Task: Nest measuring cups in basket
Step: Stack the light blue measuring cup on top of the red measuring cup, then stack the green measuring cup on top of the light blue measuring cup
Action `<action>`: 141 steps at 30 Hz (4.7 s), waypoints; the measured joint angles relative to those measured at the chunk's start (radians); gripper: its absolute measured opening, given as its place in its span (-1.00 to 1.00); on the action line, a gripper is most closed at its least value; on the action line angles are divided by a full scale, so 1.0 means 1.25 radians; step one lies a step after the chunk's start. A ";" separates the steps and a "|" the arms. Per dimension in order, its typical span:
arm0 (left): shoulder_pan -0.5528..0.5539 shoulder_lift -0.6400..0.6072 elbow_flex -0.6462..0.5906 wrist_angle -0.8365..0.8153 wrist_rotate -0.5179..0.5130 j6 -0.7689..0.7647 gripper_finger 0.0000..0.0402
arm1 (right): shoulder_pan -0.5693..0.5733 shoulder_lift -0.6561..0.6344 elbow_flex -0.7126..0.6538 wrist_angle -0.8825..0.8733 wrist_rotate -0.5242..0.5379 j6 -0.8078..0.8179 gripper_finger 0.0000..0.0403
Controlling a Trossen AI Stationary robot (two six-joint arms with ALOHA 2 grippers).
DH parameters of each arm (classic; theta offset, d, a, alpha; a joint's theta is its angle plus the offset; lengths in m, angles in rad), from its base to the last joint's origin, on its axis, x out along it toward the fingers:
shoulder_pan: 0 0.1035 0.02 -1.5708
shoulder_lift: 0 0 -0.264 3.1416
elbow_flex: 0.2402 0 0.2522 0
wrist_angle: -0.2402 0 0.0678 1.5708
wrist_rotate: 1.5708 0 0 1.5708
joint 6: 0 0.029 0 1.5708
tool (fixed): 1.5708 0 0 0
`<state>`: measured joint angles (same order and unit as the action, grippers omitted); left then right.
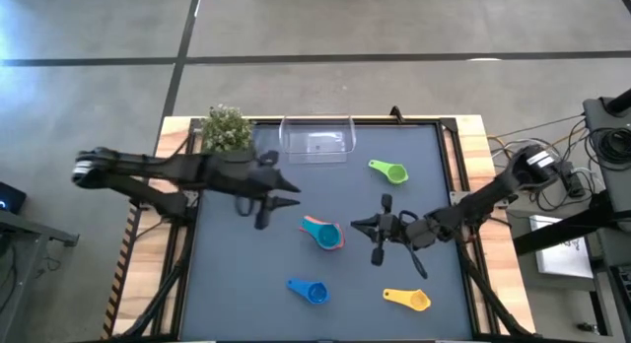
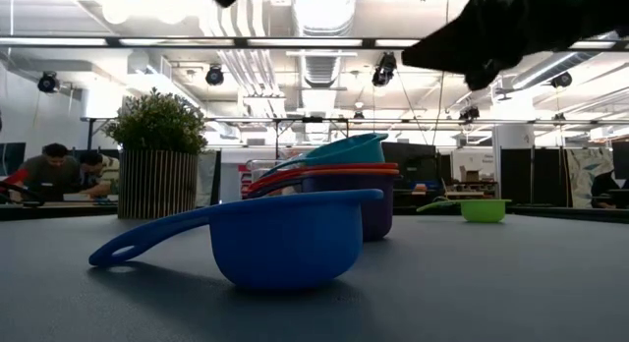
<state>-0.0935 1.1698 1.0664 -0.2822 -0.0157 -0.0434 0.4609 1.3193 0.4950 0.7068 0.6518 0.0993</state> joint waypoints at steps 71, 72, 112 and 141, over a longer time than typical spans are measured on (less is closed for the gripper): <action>-0.055 -0.253 -0.601 0.596 0.000 -0.203 -0.50 | -0.439 -0.180 0.189 -1.144 -0.169 0.263 -0.73; -0.055 -0.253 -0.600 0.596 0.000 -0.203 -0.50 | -0.451 -0.172 0.189 -1.148 -0.184 0.260 -0.73; -0.055 -0.216 -0.599 0.591 -0.001 -0.203 -0.50 | -0.694 0.043 0.189 -1.044 -0.340 0.069 -0.91; -0.055 -0.245 -0.599 0.535 -0.044 -0.204 -0.50 | -0.194 0.033 0.502 -0.891 -0.284 0.432 -0.96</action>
<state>-0.1619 0.8638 0.3176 0.3868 -0.0704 -0.2986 0.2180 1.3608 1.1219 -0.4074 0.2968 0.6389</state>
